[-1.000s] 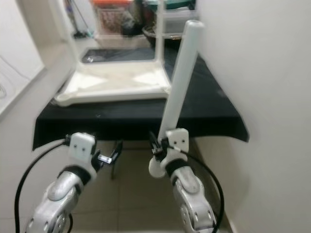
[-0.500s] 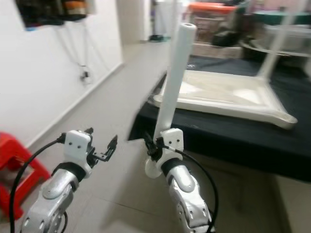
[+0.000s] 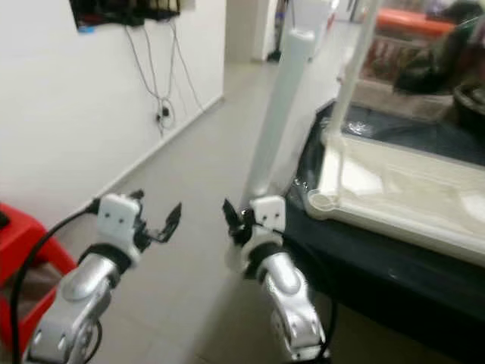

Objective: Building children table

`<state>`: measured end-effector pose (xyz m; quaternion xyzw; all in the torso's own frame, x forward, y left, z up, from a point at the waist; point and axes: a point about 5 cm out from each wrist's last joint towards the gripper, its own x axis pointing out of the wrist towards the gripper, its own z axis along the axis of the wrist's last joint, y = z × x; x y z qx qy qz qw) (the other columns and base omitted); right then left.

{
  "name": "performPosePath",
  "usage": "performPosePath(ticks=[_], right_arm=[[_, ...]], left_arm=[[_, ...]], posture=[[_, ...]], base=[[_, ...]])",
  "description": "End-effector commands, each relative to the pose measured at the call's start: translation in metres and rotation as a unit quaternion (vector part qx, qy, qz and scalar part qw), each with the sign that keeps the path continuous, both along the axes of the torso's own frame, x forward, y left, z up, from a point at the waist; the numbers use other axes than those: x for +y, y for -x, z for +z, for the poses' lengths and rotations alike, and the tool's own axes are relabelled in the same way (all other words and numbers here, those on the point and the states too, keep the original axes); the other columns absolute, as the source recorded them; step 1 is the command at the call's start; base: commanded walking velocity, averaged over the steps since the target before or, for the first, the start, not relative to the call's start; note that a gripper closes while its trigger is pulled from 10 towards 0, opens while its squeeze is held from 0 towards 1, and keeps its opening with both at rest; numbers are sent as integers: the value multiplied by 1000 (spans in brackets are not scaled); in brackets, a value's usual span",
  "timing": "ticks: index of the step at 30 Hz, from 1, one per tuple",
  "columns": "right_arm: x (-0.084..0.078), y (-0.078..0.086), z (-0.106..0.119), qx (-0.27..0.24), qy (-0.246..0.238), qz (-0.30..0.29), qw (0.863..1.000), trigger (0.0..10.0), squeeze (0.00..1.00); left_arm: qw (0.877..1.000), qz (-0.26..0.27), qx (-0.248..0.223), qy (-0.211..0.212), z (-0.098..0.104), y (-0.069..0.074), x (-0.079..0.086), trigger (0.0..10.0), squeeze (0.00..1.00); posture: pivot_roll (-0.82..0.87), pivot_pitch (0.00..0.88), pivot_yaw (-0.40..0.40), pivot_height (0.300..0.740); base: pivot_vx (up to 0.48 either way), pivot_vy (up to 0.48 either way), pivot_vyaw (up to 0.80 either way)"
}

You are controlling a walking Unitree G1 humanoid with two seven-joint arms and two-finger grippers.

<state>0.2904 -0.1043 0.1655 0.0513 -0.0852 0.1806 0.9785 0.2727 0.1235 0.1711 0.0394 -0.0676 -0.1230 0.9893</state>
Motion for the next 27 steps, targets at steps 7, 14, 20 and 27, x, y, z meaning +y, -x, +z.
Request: performPosePath(ticks=[7,14,20,27], right_arm=[[8,-2,39,-55,-57,24,997,10000,0],[12,-5,54,-85,-49,35,995,10000,0],[12,-7,48,-73,-43,35,996,10000,0],[12,-5,42,-58,-41,38,997,10000,0]], left_arm=[[1000,14,-8,12,7,-3,5,10000,0],[999,25,-19,20,17,-7,6,10000,0],[998,60,-30,4,19,-9,16,10000,0],[996,88,-25,13,18,-12,24,10000,0]], posture=[[33,23,-34,740],[38,29,-37,740],[42,34,-42,740],[43,37,-45,740]], base=[[67,0,-457],[0,0,-686],[0,0,0],[233,-381,0]])
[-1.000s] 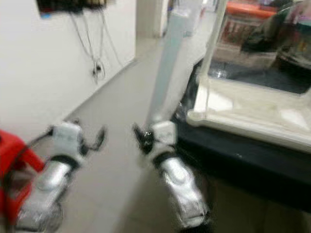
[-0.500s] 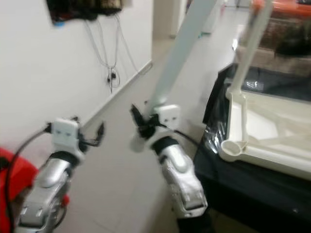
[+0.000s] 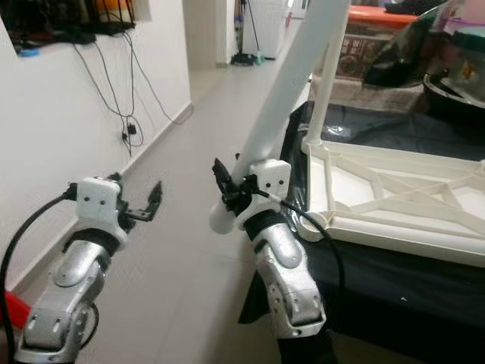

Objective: Building children table

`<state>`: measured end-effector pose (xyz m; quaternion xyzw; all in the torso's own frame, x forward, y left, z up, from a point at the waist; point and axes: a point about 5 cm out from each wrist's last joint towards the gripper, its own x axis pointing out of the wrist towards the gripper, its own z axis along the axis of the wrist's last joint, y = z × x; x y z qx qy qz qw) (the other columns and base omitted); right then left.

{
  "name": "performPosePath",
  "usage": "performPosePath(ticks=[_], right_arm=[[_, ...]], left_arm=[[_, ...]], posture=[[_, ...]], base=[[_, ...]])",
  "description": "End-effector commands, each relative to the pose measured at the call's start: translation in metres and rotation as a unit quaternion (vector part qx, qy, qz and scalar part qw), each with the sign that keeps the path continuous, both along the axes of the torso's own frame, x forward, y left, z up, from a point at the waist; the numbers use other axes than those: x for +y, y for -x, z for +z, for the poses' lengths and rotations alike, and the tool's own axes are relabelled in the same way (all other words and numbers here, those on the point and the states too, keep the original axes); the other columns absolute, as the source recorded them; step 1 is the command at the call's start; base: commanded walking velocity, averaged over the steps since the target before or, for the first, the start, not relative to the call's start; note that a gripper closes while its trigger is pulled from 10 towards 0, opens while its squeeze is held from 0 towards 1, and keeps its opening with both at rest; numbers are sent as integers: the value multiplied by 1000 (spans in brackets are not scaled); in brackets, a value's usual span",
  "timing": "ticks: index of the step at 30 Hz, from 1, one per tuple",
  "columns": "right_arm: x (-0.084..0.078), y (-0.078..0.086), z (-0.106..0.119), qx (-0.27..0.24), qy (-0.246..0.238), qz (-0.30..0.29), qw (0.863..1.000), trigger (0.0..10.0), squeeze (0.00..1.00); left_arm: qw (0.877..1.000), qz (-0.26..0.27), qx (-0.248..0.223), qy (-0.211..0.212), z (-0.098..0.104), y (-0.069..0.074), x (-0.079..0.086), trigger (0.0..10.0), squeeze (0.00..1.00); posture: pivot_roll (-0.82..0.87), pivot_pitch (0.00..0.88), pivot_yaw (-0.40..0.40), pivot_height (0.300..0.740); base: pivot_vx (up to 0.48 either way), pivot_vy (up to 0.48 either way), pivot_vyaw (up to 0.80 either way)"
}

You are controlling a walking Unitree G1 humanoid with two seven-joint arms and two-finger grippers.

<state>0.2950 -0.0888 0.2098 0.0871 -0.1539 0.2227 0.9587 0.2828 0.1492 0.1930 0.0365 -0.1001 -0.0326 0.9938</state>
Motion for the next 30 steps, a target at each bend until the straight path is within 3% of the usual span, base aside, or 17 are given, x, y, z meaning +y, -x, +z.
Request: performPosePath(ticks=[1,13,23,27,30], right_arm=[[-4,-1,-2,7,4,-6,1000,10000,0],[-4,-1,-6,15,5,-4,1000,10000,0],[-5,-1,-5,18,-7,11,1000,10000,0],[-8,-5,-3,19,-9,60,998,10000,0],[-10,-7,-2,19,-6,68,998,10000,0]], left_arm=[[1000,-1,11,0,-3,-1,-2,10000,0],[1000,5,23,2,-8,-4,1,10000,0],[999,20,30,5,-10,-4,4,10000,0],[997,-58,56,18,-20,5,-10,10000,0],[994,-83,68,23,-24,8,-13,10000,0]], posture=[[43,37,-45,740],[39,41,-49,740],[44,45,-51,740],[42,48,-49,740],[42,50,-48,740]], base=[[270,-394,0],[276,-389,0],[0,0,0],[0,0,0],[0,0,0]])
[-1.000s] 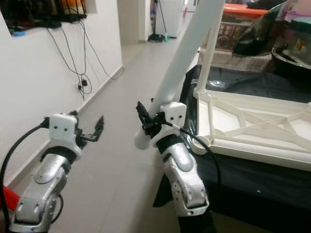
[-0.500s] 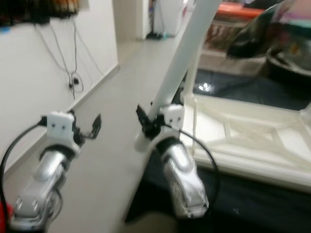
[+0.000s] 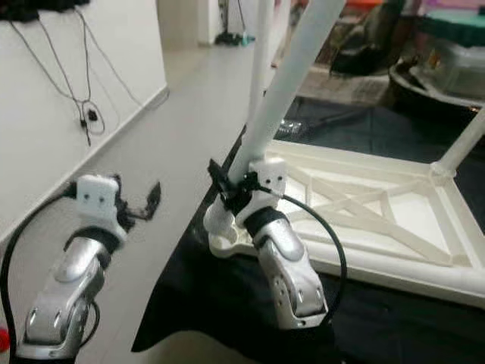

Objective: Building children table

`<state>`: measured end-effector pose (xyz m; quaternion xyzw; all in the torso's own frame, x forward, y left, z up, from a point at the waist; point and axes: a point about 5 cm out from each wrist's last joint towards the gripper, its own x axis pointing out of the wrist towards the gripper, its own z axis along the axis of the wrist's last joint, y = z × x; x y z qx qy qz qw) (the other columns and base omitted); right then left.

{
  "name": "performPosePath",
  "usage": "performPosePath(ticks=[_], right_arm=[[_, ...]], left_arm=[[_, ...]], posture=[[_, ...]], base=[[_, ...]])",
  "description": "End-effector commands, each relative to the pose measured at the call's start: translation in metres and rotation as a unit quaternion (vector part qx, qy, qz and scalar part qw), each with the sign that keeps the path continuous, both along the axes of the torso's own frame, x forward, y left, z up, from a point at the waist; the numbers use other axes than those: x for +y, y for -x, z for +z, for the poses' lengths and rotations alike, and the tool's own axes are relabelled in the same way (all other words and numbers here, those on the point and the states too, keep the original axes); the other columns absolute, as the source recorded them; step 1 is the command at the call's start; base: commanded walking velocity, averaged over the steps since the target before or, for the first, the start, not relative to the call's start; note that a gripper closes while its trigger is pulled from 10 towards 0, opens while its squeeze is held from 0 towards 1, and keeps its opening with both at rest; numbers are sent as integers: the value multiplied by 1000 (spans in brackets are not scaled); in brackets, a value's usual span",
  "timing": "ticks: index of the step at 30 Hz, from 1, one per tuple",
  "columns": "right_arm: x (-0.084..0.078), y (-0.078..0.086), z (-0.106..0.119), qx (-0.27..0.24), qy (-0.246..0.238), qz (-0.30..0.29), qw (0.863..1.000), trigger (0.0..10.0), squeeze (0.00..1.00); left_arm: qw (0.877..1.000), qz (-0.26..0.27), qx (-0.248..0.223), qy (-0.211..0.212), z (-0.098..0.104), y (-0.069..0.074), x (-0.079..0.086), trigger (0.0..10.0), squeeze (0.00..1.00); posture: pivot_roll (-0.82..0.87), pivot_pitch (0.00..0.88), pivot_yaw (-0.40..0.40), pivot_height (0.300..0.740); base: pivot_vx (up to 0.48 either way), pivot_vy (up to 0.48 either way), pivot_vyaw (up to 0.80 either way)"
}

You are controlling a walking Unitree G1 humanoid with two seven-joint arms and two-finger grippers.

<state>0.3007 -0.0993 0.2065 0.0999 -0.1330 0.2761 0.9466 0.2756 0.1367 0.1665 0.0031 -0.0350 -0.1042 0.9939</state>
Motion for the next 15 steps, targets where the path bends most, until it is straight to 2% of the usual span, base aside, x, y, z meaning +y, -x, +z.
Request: performPosePath(ticks=[1,2,3,4,5,8,11,12,13,14,15], right_arm=[[-10,-15,3,-3,12,24,1000,10000,0],[-10,-15,3,-3,12,24,1000,10000,0],[-18,-23,6,-4,23,40,999,10000,0],[-21,-28,8,-3,23,55,998,10000,0],[-21,-28,8,-3,23,55,998,10000,0],[-29,-43,15,4,36,88,995,10000,0],[-29,-47,17,2,48,108,993,10000,0],[-27,-51,20,5,55,155,986,10000,0],[-27,-51,20,5,55,155,986,10000,0],[-25,-51,20,9,52,175,983,10000,0],[-21,-49,20,14,48,219,974,10000,0]], left_arm=[[993,-120,16,-5,-7,16,-13,10000,0],[993,-120,16,-5,-7,16,-13,10000,0],[981,-193,27,-7,-13,29,-21,10000,0],[975,-220,33,-6,-15,35,-24,10000,0],[975,-220,33,-6,-15,35,-24,10000,0],[958,-281,54,-2,-21,51,-32,10000,0],[951,-301,62,-4,-24,57,-36,10000,0],[938,-337,77,-8,-26,67,-42,10000,0],[938,-337,77,-8,-26,67,-42,10000,0],[933,-350,83,-9,-27,72,-44,10000,0],[930,-357,86,-8,-26,76,-45,10000,0]], posture=[[47,61,-52,740],[47,61,-52,740],[52,72,-50,740],[52,72,-50,740],[52,72,-50,740],[57,98,-55,740],[63,107,-54,740],[72,127,-55,740],[72,127,-55,740],[72,127,-55,740],[86,150,-54,740]], base=[[0,0,0],[0,0,0],[0,0,0],[0,0,0],[0,0,0],[0,0,0],[0,0,0],[0,0,0],[0,0,0],[0,0,0],[0,0,0]])
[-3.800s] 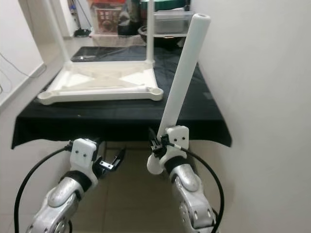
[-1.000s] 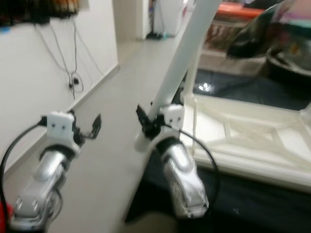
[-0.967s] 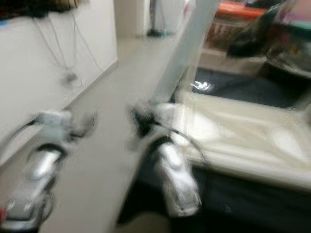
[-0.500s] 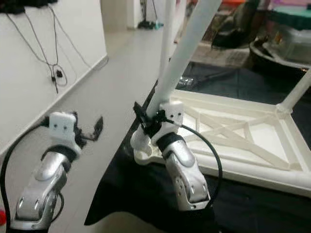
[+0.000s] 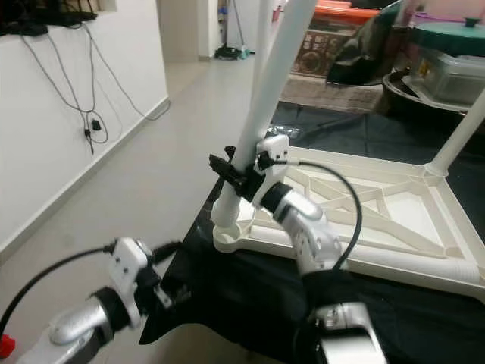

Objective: Building children table

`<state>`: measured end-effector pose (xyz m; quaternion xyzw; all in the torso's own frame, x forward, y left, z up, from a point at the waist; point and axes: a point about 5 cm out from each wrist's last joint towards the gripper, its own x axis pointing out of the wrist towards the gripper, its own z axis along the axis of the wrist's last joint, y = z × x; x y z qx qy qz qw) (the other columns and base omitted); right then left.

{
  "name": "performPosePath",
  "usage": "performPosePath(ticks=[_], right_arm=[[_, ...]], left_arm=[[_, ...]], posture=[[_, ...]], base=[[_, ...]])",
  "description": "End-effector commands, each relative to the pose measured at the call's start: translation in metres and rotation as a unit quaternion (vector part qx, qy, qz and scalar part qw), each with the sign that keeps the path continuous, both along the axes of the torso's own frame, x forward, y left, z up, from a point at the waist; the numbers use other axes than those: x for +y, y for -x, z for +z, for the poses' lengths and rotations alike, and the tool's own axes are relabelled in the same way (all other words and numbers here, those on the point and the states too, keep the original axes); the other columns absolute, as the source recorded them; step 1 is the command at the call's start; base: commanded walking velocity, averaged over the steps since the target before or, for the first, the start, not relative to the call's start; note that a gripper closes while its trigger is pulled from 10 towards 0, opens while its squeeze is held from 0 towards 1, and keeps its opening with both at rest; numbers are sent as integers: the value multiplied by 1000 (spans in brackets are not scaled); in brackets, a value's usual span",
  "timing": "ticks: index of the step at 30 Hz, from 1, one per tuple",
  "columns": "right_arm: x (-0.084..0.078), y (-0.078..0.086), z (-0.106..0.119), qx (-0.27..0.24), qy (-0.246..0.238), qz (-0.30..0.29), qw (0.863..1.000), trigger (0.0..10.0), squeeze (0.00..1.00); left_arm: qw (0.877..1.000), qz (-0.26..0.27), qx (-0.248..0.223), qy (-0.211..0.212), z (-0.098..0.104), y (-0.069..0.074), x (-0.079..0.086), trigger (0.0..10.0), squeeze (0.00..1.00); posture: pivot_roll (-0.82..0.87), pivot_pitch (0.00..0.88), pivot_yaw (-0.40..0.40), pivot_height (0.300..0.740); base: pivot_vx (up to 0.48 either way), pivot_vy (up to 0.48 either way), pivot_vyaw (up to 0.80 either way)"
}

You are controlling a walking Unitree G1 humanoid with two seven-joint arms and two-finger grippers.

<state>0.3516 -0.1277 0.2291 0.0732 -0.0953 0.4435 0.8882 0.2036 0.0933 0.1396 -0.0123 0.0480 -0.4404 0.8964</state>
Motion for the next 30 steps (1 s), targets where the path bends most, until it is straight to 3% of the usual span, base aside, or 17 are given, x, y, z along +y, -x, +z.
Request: performPosePath(ticks=[1,2,4,13,17,30], right_arm=[[10,3,-1,17,-7,81,997,10000,0],[10,3,-1,17,-7,81,997,10000,0],[13,3,3,11,-3,135,991,10000,0],[8,-10,21,-32,22,165,986,10000,0],[3,-9,27,-40,52,229,971,10000,0],[-8,-9,22,-41,119,293,948,10000,0]], left_arm=[[1000,-19,7,-1,3,9,-2,10000,0],[1000,-19,7,-1,3,9,-2,10000,0],[1000,-23,9,3,6,15,-1,10000,0],[1000,-19,19,6,11,27,2,10000,0],[999,-18,26,4,12,31,2,10000,0],[999,-26,31,12,18,37,-4,10000,0]], posture=[[95,162,-52,740],[95,162,-52,740],[110,181,-45,740],[131,216,-38,740],[134,226,-39,740],[136,248,-40,740]], base=[[0,0,0],[0,0,0],[0,0,0],[0,0,0],[0,0,0],[0,0,0]])
